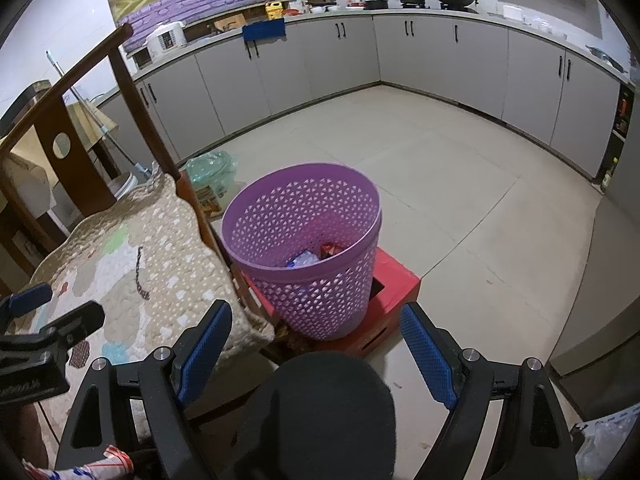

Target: Collect trash

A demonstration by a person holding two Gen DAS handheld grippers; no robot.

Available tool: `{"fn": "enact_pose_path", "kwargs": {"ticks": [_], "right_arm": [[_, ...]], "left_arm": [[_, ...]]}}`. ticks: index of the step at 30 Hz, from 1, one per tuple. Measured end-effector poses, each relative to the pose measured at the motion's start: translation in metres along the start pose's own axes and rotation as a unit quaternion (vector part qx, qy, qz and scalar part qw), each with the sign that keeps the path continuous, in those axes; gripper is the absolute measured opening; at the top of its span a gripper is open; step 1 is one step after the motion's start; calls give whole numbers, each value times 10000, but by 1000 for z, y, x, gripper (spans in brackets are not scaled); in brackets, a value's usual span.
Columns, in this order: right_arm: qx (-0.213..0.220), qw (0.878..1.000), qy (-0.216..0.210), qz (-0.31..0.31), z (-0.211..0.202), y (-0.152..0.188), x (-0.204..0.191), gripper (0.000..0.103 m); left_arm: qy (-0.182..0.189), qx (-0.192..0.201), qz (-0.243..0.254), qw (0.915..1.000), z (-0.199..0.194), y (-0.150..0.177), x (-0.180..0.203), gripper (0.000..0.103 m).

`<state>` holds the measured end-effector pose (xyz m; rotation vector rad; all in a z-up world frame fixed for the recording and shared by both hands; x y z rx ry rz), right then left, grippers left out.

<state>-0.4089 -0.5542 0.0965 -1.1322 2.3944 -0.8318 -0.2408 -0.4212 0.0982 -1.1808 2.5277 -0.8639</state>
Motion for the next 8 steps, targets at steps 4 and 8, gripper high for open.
{"fn": "enact_pose_path", "kwargs": {"ticks": [4,8], "right_arm": [[63,9999,77,62,0,-6,9,89],[51,9999,99,111,2,-6,12,90]], "left_arm": [[105,-12,83,9999,6,-7,10,103],[162,-43,192,9997,9,-9,19,103]]}}
Point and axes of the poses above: each gripper's, at about its wrist camera, not at the fingertips, and z roughly the way its jaws point, x to its right, y to its underside, the point moved 5 cm from there along z, roughly the way its jaws point, and after that the axes turned 11 degrees about -z, right-handed, at the moved point
